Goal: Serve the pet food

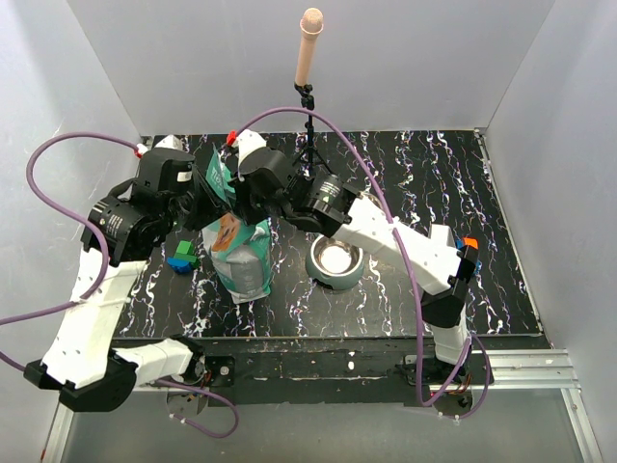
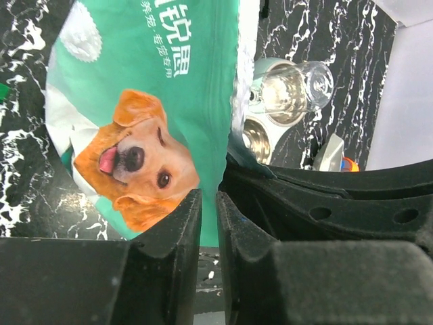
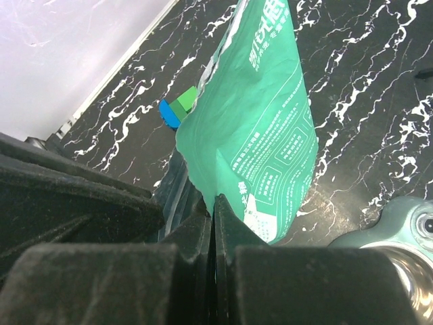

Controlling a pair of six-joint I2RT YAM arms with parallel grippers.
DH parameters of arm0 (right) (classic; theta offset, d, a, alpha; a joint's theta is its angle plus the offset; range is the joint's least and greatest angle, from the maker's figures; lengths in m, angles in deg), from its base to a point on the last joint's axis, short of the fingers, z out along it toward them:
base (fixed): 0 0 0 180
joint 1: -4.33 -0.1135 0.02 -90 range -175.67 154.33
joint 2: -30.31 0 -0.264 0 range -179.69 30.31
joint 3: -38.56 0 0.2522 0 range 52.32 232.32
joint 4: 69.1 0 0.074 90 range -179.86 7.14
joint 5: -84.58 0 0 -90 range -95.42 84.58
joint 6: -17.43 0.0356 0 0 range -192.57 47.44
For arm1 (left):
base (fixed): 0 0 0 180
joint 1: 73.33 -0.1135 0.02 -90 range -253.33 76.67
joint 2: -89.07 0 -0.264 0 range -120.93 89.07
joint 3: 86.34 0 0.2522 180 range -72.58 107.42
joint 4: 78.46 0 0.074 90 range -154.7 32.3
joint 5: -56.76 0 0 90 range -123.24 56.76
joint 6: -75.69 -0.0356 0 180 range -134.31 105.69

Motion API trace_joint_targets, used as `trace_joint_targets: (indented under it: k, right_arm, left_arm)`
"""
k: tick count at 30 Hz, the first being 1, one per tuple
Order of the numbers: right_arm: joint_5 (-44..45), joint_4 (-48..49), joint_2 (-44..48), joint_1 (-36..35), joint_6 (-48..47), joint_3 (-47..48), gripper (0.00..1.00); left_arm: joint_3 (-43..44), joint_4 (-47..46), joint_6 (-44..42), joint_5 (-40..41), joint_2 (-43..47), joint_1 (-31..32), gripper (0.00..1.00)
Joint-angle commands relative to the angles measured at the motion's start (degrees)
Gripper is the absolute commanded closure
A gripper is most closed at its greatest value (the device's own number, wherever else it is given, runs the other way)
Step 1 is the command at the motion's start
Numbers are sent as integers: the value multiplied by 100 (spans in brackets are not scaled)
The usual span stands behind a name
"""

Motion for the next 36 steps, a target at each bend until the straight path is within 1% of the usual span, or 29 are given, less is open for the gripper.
trace_joint_targets:
  k: [1,6,10,13,16,18,21,24,26,28,30,31,32,34,36]
  right_arm:
    - [-310,-29,419,38,-93,248,99]
    - [-424,-3,419,38,-110,265,99]
    - [-434,-29,411,12,-145,274,99]
    - [-434,-55,393,12,-163,300,99]
    - [-442,-47,393,3,-181,309,99]
    - [-398,-38,402,-15,-198,362,99]
    - [-206,-3,428,-50,-225,353,99]
    - [5,111,533,-85,-251,222,99]
    - [137,181,595,-138,-277,125,99]
    - [444,261,674,-199,-304,37,99]
    - [795,261,753,-208,-278,-33,99]
    - [910,261,797,-208,-277,-86,99]
    - [1024,296,850,-208,-260,-139,99]
    - [1122,366,981,-191,-234,-340,99]
    - [1105,436,1096,-138,-198,-569,99]
  left_arm:
    - [288,790,-243,608,-73,-94,80]
    - [341,667,-357,591,-337,-94,72]
    - [306,509,-437,486,-425,-94,69]
    - [245,421,-428,311,-399,-94,63]
    - [113,473,-393,257,-390,-94,61]
    - [17,526,-384,266,-425,-94,61]
    - [-36,798,-323,616,-530,-94,68]
    - [-221,869,-288,968,-566,-103,70]
    - [-274,843,-235,1153,-601,-129,69]
    - [-239,842,-217,1311,-671,-225,61]
    - [-160,921,-244,1460,-750,-375,60]
    - [-142,983,-270,1531,-750,-454,62]
    - [-133,966,-357,1549,-716,-533,68]
    - [-177,878,-594,1549,-549,-674,84]
    - [-142,887,-709,1584,-312,-779,92]
